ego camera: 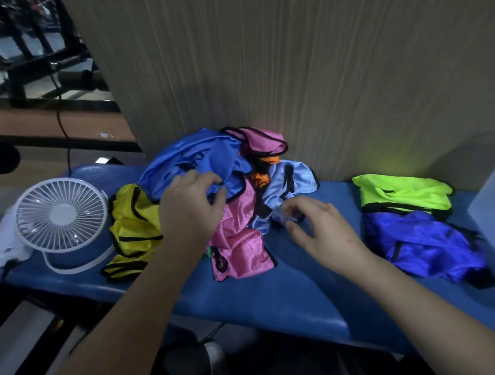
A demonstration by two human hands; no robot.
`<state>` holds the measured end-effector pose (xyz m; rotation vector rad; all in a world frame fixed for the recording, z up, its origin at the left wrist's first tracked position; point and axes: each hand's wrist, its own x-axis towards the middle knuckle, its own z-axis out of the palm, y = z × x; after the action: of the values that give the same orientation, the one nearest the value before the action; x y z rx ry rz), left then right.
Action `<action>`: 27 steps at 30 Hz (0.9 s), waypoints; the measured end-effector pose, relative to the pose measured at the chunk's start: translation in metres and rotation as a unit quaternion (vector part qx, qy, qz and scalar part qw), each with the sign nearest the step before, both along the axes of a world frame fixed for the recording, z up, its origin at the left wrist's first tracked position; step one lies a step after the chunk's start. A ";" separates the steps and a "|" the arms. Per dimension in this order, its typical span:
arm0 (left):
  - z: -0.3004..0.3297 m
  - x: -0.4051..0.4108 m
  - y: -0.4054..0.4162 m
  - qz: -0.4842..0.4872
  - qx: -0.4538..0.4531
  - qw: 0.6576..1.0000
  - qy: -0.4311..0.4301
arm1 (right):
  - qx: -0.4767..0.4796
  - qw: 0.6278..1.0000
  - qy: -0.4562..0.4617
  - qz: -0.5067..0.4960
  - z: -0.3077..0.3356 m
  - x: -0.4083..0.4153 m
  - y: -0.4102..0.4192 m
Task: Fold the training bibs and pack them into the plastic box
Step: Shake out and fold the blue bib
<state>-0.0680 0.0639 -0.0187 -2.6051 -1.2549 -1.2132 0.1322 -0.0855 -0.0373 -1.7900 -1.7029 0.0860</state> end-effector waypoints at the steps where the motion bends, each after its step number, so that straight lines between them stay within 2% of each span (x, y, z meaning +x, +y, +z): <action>1: 0.000 0.005 -0.010 -0.028 -0.016 0.999 -0.003 | 0.004 1.000 0.008 0.001 0.001 -0.001 0.000; 6: 0.002 0.025 -0.049 -0.135 -0.116 0.984 -0.018 | -0.001 0.998 0.067 -0.006 0.005 -0.007 -0.001; 13: 0.018 0.038 -0.075 -0.291 -0.257 0.919 -0.062 | -0.009 0.996 0.092 -0.013 0.013 -0.003 -0.009; 16: 0.028 0.040 -0.081 -0.343 -0.283 0.892 -0.084 | 0.037 0.995 0.093 0.011 0.017 0.001 -0.012; 19: 0.036 0.042 -0.087 -0.378 -0.284 0.873 -0.122 | 0.060 0.989 0.134 0.008 0.025 0.008 -0.024; 20: 0.036 0.043 -0.087 -0.370 -0.267 0.880 -0.133 | 0.057 0.986 0.156 0.008 0.028 0.010 -0.028; 22: 0.030 0.047 -0.081 -0.304 -0.170 0.929 -0.126 | 0.061 0.977 0.200 0.028 0.035 0.016 -0.038; 24: 0.019 0.051 -0.068 -0.211 -0.091 0.971 -0.062 | 0.089 0.974 0.204 0.046 0.041 0.022 -0.048; 27: 0.009 0.057 -0.056 -0.138 -0.106 0.983 0.054 | 0.082 0.966 0.240 0.047 0.043 0.032 -0.064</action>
<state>-0.0112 0.0077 -0.0097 -3.0365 -1.0856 -0.9990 0.1646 -0.1495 0.0060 -1.4215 -1.3966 0.3782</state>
